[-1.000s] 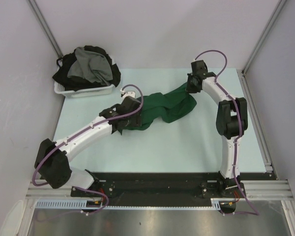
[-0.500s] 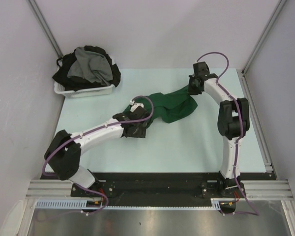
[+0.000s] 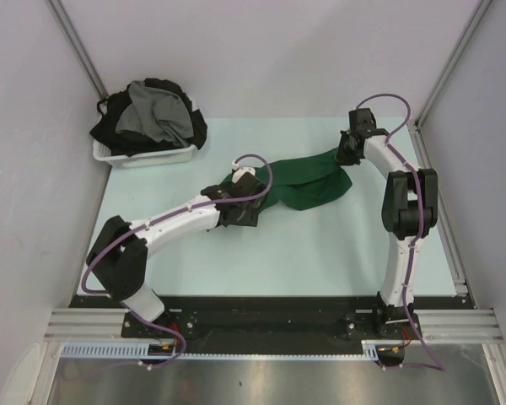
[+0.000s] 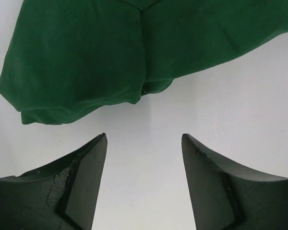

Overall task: Fold and stack the t-shirts
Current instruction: Flatten out the tshirt

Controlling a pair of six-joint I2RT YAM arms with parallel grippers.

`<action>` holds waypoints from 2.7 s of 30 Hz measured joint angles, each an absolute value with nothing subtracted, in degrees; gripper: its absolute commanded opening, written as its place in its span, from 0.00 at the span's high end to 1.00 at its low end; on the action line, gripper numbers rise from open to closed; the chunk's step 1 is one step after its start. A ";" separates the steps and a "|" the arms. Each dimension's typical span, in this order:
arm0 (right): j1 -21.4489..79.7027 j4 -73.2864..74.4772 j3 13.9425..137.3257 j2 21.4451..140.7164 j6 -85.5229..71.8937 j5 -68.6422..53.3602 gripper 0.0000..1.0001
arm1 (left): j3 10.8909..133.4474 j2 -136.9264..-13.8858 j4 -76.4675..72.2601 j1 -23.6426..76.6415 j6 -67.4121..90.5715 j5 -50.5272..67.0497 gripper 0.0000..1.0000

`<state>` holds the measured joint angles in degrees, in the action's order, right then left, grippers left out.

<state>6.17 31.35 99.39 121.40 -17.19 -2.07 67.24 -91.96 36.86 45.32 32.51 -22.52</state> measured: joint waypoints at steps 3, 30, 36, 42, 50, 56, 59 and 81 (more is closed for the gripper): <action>6.24 31.22 99.39 121.40 -17.19 -2.31 1.00 | 67.26 -93.17 36.75 45.34 32.36 -22.76 0.31; 4.32 30.94 99.37 121.40 -18.11 -6.92 1.00 | 77.41 -109.97 44.18 41.36 30.44 -36.99 0.34; 4.21 30.96 99.37 121.40 -18.44 -7.49 1.00 | 77.41 -110.00 46.30 39.99 30.57 -38.89 0.39; 4.21 30.94 99.37 121.40 -18.48 -8.05 1.00 | 77.41 -110.00 47.83 39.94 31.09 -38.96 0.42; 4.21 30.94 99.37 121.40 -18.65 -8.29 1.00 | 77.41 -110.00 49.01 39.92 31.73 -39.42 0.77; 4.21 30.94 99.37 121.40 -18.65 -8.47 1.00 | 77.41 -110.00 49.50 39.92 32.10 -39.81 1.00; 4.21 30.94 99.37 121.40 -18.65 -8.47 1.00 | 77.41 -110.00 49.78 39.92 32.12 -39.92 1.00; 7.90 33.80 117.23 120.18 -17.15 -7.66 1.00 | 111.94 -108.66 52.56 29.67 22.59 -43.13 1.00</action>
